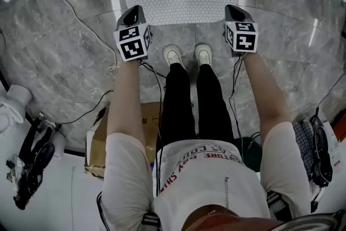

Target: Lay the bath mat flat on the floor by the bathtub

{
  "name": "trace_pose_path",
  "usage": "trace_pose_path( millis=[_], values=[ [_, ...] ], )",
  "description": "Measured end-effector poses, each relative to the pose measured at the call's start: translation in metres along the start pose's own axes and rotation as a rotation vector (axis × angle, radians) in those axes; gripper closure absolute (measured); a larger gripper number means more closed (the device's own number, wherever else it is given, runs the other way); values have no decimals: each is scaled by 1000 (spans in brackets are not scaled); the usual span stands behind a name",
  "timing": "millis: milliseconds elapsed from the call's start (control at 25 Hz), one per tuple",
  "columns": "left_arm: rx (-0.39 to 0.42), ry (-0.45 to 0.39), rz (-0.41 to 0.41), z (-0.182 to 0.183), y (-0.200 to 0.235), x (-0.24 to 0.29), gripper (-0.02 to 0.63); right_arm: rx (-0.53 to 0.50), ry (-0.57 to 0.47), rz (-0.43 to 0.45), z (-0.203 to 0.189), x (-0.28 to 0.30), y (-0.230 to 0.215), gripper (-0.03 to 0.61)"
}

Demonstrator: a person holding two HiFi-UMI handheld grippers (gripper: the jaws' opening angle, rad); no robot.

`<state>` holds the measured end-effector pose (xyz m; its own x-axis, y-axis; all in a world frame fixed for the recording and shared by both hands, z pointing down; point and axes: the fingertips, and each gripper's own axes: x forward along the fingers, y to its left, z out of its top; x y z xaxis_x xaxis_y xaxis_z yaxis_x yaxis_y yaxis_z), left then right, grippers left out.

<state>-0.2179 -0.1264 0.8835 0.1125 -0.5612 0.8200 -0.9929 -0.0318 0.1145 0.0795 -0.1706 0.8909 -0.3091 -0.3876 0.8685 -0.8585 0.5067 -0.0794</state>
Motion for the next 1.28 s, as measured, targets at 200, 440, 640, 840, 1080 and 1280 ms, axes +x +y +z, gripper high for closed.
trace_pose_path(
  millis=[200,440,640,840,1080,1280],
  values=[
    [-70,-18,-71,16,-40,-63,603,-35,-75,22,36,-72,25,568],
    [-78,-215,-168,105,-75,-163,603,-90,-254,67,104,-179,43,569],
    [-57,-408,-232,198,-93,-255,603,-147,-389,117,163,-270,62,569],
    [29,-585,-288,284,-129,-361,603,-194,-501,106,232,-365,62,569],
    [118,-779,-380,363,-169,-501,603,-257,-640,94,296,-483,80,569],
    [242,-856,-376,388,-190,-570,603,-279,-805,99,324,-571,92,569]
  ],
)
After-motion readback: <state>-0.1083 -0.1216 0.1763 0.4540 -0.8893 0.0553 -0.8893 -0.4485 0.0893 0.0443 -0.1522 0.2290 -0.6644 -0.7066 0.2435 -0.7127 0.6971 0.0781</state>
